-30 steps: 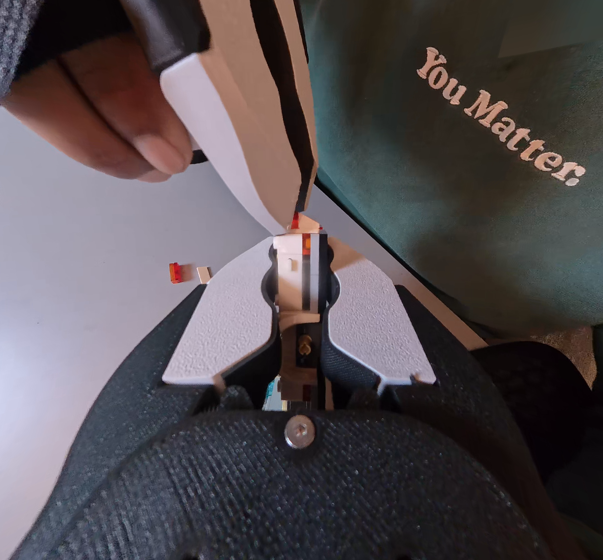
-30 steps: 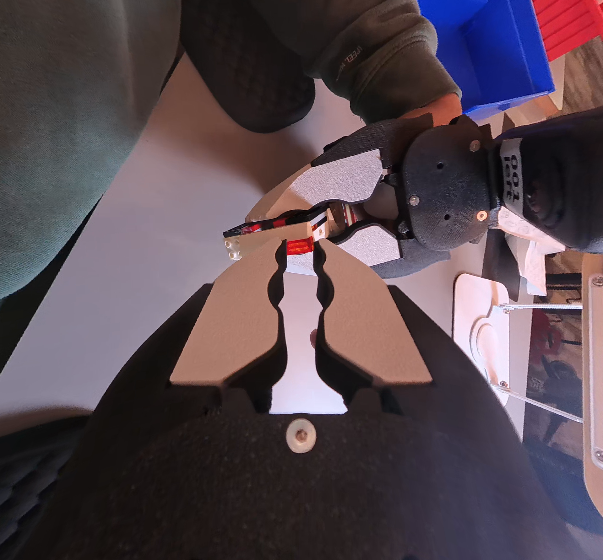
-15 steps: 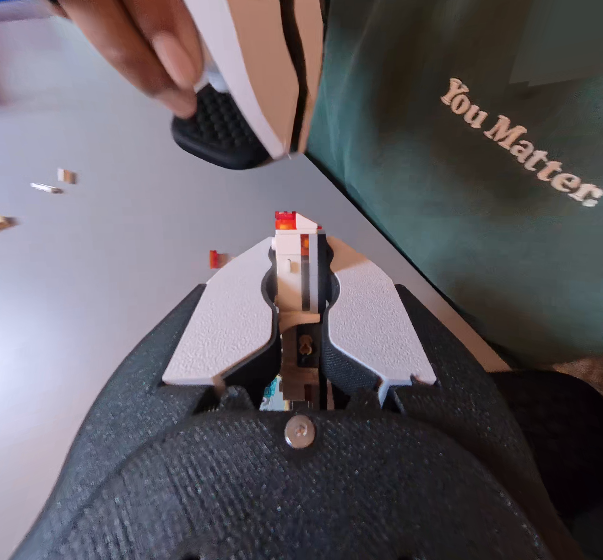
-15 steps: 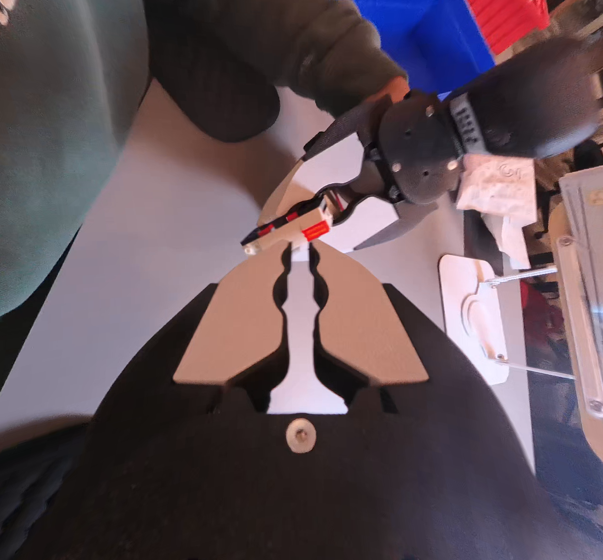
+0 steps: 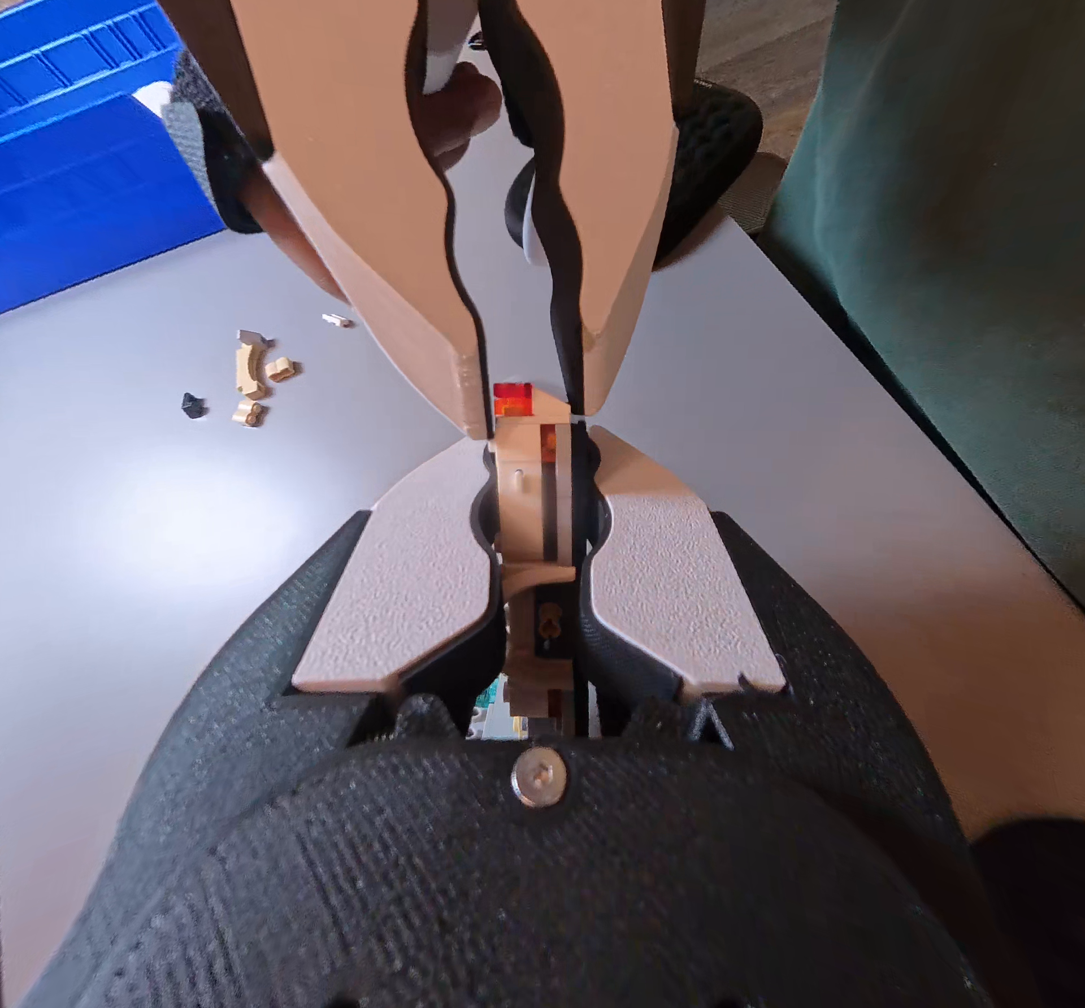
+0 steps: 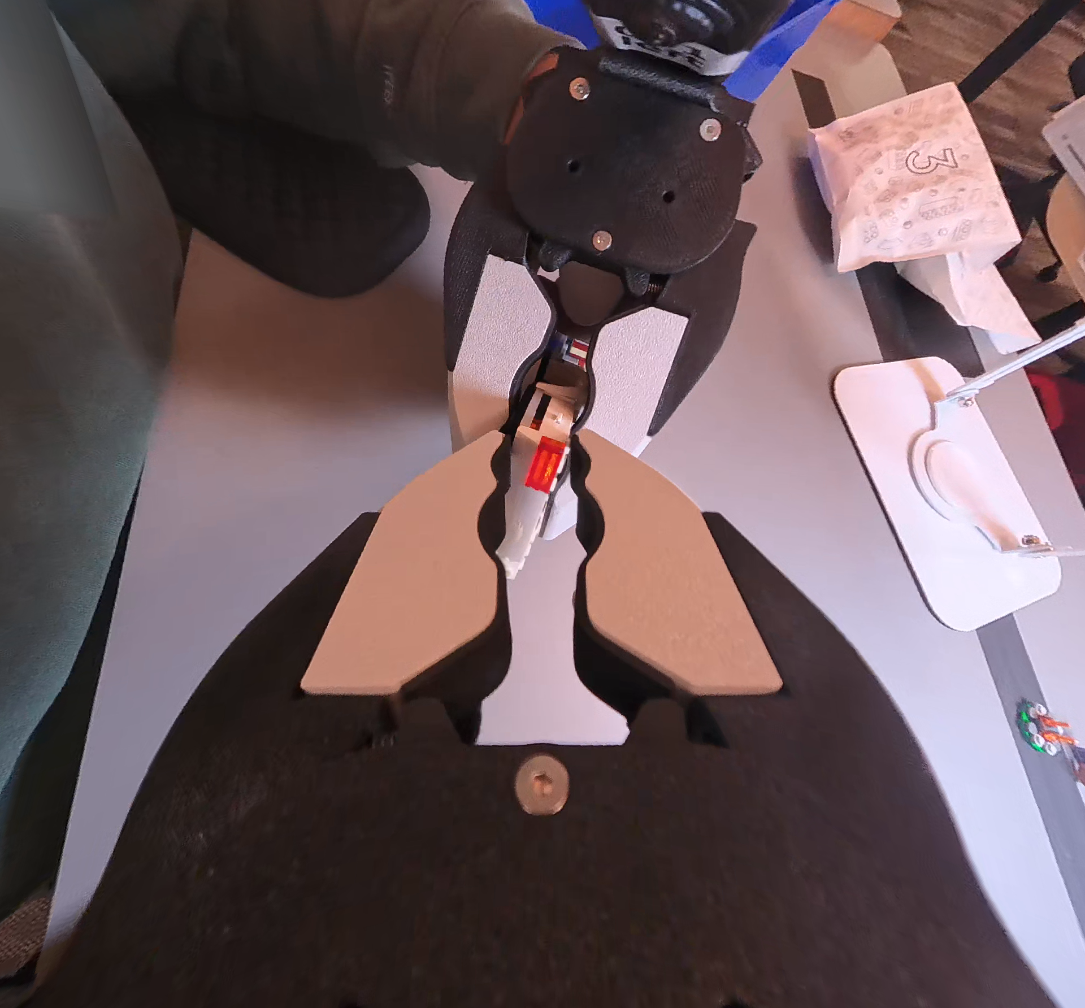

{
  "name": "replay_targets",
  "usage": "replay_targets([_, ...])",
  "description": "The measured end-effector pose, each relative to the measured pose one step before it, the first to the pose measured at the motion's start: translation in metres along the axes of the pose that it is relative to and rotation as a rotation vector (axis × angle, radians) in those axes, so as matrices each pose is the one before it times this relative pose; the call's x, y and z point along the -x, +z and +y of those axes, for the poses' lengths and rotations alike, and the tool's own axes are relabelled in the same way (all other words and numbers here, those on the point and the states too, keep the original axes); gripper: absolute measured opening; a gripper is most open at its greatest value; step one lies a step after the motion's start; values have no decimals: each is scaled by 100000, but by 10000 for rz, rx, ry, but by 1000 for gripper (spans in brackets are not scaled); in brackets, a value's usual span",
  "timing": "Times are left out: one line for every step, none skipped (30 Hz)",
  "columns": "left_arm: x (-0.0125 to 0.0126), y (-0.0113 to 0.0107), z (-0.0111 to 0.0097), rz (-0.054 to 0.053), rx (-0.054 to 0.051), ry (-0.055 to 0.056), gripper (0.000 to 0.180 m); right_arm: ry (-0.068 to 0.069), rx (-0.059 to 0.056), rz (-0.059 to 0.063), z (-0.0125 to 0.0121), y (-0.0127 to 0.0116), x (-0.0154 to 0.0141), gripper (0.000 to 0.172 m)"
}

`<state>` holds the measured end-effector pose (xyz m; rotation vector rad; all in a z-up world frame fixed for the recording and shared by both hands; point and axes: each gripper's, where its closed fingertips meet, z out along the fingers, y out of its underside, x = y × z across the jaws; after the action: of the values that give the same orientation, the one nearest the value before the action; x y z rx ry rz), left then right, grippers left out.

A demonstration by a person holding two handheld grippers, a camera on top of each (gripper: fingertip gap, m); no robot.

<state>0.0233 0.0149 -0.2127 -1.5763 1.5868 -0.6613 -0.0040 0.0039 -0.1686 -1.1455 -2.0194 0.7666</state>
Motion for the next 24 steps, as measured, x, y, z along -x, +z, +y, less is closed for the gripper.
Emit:
replay_targets([38, 47, -2, -97, 35, 101, 24, 119, 13, -40, 149, -9, 22, 20])
replay_targets([93, 19, -34, -114, 4, 66, 24, 146, 18, -30, 177, 2, 1, 20])
replay_targets([169, 29, 84, -136, 46, 24, 24, 189, 1, 7, 167, 21, -79, 19])
replay_targets([95, 64, 122, -68, 67, 4, 24, 147, 3, 13, 147, 30, -42, 19])
replay_targets([-42, 97, 98, -8, 91, 29, 24, -4, -4, 37, 121, 50, 16, 19])
replay_targets([140, 75, 176, -148, 145, 38, 24, -95, 47, 141, 150, 44, -60, 18])
replay_targets([199, 52, 164, -115, 98, -115, 24, -104, 65, 221, 144, 19, -147, 17])
replay_targets([203, 3, 34, -67, -38, -168, 24, -51, -4, 242, 68, -7, -207, 17])
replay_targets([238, -33, -7, -84, -40, -155, 24, 36, -56, 216, 21, -22, -207, 16])
replay_targets([244, 26, 64, -139, 25, -52, 24, 38, -53, 206, 55, 5, -194, 16])
replay_targets([205, 51, 93, -112, 48, -68, 24, -9, -55, 218, 113, 20, -131, 16])
replay_targets([117, 88, 122, -56, 46, -59, 24, -8, -67, 209, 122, 32, -97, 16])
replay_targets([81, 72, 88, -33, 14, -99, 25, 7, -79, 187, 127, 27, -93, 16])
replay_targets([103, 61, 48, -39, 13, -100, 25, 15, -99, 196, 104, -5, -131, 16])
replay_targets([249, -2, -30, -116, -20, -134, 24, -53, -121, 277, 33, -58, -249, 16])
replay_targets([69, -44, -115, 48, -75, -212, 24, -122, -114, 269, -46, -92, -240, 16])
replay_targets([-73, -57, -152, 113, -115, -163, 24, -83, -88, 107, -109, -93, -70, 16])
replay_targets([-88, 5, -61, 38, -35, -18, 24, 17, -28, -36, -46, -47, 29, 16])
replay_targets([40, 50, 28, -86, 49, 96, 24, 96, -1, -74, 54, -3, 3, 16])
replay_targets([8, 27, 17, -23, 27, 47, 24, 107, -42, -94, 45, 10, 12, 16])
replay_targets([-84, 35, 2, 53, -8, 7, 24, 84, -39, -122, 26, 13, 67, 16])
replay_targets([-49, 35, 7, 5, 9, 31, 24, 40, 3, -116, 18, -7, 66, 16])
replay_targets([-46, 7, 2, -2, 13, 42, 24, -10, 2, -94, 5, 11, 62, 16])
replay_targets([-19, -13, -25, -9, -13, 35, 24, -15, -26, -57, -17, 4, 16, 16])
